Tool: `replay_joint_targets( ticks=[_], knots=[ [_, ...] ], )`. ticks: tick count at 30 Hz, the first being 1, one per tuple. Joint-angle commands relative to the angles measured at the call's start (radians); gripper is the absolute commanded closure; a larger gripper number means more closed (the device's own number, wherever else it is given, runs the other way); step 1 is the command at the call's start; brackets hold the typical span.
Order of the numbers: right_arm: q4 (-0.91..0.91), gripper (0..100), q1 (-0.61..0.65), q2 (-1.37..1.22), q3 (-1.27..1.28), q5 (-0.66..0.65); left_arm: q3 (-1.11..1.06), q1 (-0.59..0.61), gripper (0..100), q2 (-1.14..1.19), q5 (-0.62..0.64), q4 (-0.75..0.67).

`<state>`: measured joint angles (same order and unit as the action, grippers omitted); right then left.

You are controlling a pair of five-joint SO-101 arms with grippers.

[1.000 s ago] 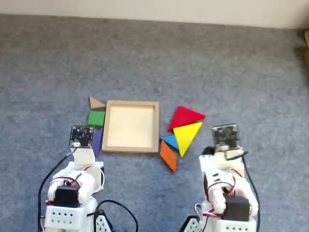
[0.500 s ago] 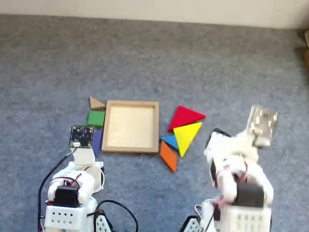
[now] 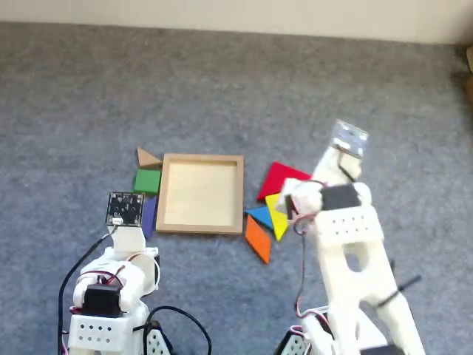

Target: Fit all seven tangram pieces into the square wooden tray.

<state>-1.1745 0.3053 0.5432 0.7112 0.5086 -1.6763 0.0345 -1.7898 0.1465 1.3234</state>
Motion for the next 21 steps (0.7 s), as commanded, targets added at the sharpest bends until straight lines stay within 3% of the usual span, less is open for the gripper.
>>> replay_joint_targets(
  ticks=[1, 13, 21],
  knots=[
    [0.077, 67.5, 0.047, -0.091, -0.107, 0.023, -0.021, 0.015, 100, -0.019, 0.0, 0.003],
    [0.367, 67.5, 0.048, -0.404, -0.127, 0.04, -0.021, 0.015, 100, -0.019, 0.0, 0.003],
    [0.446, 67.5, 0.068, -0.499, -0.14, 0.078, -0.021, 0.015, 100, -0.019, 0.0, 0.003]
  ],
)
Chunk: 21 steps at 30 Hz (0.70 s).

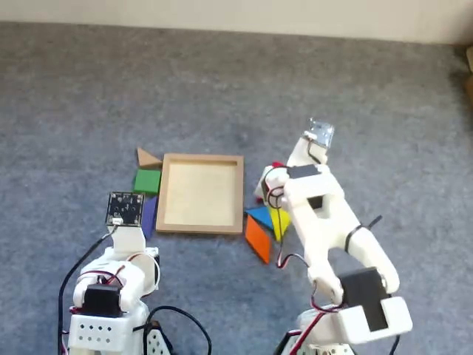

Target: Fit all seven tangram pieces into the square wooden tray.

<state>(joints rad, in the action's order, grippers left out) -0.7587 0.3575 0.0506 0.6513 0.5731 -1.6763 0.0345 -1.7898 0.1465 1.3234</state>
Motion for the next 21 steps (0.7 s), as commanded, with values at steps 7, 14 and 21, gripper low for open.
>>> replay_joint_targets(
  ticks=[7, 14, 21],
  knots=[
    [0.027, 67.5, 0.013, -0.128, -0.165, 0.014, -0.021, 0.015, 100, -0.019, 0.0, 0.003],
    [-0.048, 67.5, 0.016, -0.143, -0.17, 0.014, -0.021, 0.015, 100, -0.019, 0.0, 0.003],
    [-0.166, 67.5, 0.033, -0.147, -0.173, 0.014, -0.021, 0.015, 100, -0.019, 0.0, 0.003]
  ],
)
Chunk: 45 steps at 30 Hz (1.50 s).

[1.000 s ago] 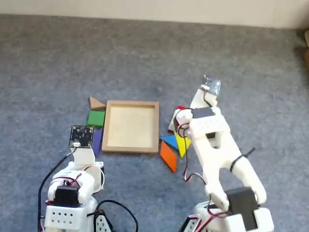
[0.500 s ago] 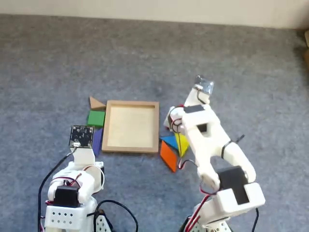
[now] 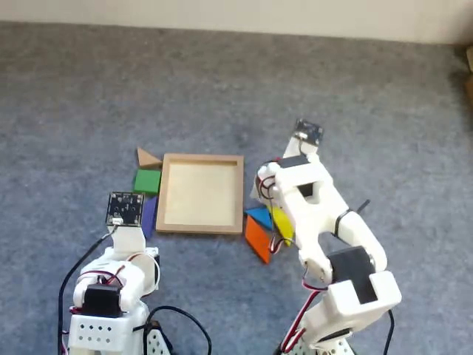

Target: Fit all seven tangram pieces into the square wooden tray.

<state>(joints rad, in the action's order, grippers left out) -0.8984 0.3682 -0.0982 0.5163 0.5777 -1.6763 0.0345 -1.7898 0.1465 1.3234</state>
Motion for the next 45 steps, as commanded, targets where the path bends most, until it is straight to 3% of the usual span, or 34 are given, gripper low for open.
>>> replay_joint_targets(
  ticks=[1, 24, 32, 38, 45],
  knots=[
    [-0.027, 67.5, 0.027, 0.001, -0.038, 0.008, -0.021, 0.015, 100, -0.019, 0.0, 0.003],
    [-0.031, 67.6, 0.042, -0.002, -0.031, -0.089, -0.021, 0.015, 100, -0.019, 0.0, 0.003],
    [-0.033, 67.8, -0.024, -0.002, -0.028, -0.089, -0.021, 0.015, 100, -0.019, 0.0, 0.003],
    [-0.064, 77.6, -0.027, -0.002, -0.031, -0.089, -0.021, 0.015, 100, -0.019, 0.0, 0.003],
    [-0.087, 78.3, -0.042, 0.005, -0.031, -0.089, -0.021, 0.015, 100, -0.019, 0.0, 0.003]
  ],
)
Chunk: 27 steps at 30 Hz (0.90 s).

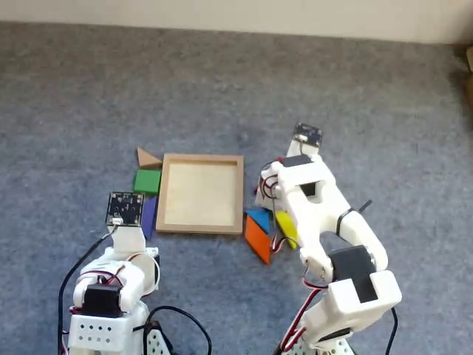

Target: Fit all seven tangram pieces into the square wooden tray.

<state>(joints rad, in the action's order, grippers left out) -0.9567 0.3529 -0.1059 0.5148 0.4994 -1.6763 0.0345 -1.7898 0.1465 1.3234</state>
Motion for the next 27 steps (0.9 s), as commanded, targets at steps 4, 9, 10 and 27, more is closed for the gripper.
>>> replay_joint_targets(
  ticks=[4, 9, 10, 27],
  knots=[
    [-0.139, 78.4, -0.039, 0.013, -0.038, -0.014, -0.021, 0.015, 100, -0.019, 0.0, 0.003],
    [-0.159, 78.5, -0.041, 0.031, -0.039, -0.014, -0.021, 0.015, 100, -0.019, 0.0, 0.003],
    [-0.162, 78.6, -0.042, 0.042, -0.038, -0.014, -0.021, 0.015, 100, -0.019, 0.0, 0.003],
    [-0.16, 78.6, -0.025, 0.321, -0.036, -0.041, -0.021, 0.015, 100, -0.019, 0.0, 0.003]
  ],
)
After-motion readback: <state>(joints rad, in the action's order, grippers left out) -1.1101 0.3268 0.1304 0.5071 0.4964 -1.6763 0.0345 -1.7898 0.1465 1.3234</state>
